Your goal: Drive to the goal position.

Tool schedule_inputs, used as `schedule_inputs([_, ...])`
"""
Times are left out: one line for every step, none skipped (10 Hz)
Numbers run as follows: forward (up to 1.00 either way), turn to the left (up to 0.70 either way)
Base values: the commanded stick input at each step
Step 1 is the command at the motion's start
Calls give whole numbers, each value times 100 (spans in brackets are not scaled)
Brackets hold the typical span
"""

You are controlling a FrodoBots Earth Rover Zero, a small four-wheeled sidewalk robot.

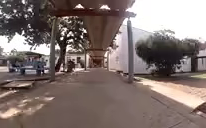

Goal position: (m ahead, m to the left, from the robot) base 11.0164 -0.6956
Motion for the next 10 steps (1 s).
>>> schedule_inputs([50, 0])
schedule_inputs([50, 0])
schedule_inputs([50, 0])
schedule_inputs([50, 0])
schedule_inputs([50, 0])
schedule_inputs([50, 0])
schedule_inputs([50, 0])
schedule_inputs([50, 2])
schedule_inputs([50, 26])
schedule_inputs([50, 50])
